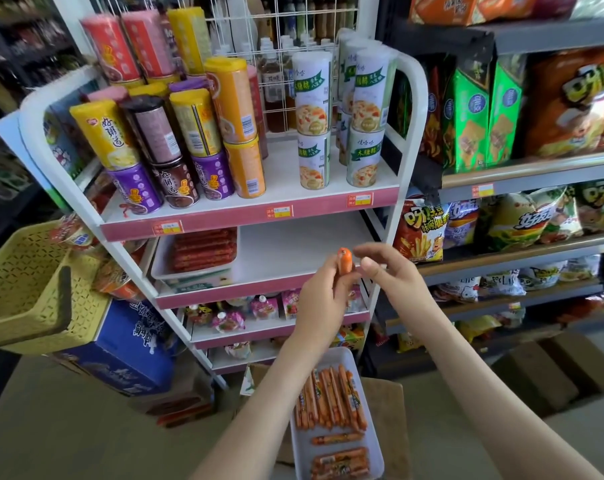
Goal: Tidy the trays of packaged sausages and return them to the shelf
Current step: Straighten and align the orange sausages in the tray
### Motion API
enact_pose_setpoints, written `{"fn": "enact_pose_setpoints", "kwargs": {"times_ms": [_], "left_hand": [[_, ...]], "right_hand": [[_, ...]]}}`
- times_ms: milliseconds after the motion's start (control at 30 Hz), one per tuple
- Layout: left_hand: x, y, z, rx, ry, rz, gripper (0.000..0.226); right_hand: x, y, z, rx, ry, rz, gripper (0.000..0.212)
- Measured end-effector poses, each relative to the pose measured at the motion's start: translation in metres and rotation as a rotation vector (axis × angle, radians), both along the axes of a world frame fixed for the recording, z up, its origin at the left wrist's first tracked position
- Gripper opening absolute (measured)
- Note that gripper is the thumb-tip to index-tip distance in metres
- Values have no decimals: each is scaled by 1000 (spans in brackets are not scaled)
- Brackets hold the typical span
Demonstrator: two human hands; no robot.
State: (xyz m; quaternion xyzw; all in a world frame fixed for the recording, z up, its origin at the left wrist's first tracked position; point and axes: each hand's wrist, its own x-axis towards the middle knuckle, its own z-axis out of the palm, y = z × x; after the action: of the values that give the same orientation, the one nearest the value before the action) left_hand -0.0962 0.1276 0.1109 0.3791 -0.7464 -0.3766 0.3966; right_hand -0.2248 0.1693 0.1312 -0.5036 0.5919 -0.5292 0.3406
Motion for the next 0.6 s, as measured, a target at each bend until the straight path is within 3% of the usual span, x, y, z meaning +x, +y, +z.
{"fn": "enact_pose_setpoints", "kwargs": {"times_ms": [133,200,433,600], "left_hand": [[3,0,1,-14,-23,16,21],[5,-1,1,-32,-51,32,24],[14,-17,-13,-209,-211,43,27],[21,-23,-5,-102,-152,12,33]], "right_hand": [[15,0,19,-177,265,36,32],[18,0,17,-207,269,17,30],[10,-2,12,-244,-150,79,8],[-1,-10,-2,-255,-428,0,8]]}}
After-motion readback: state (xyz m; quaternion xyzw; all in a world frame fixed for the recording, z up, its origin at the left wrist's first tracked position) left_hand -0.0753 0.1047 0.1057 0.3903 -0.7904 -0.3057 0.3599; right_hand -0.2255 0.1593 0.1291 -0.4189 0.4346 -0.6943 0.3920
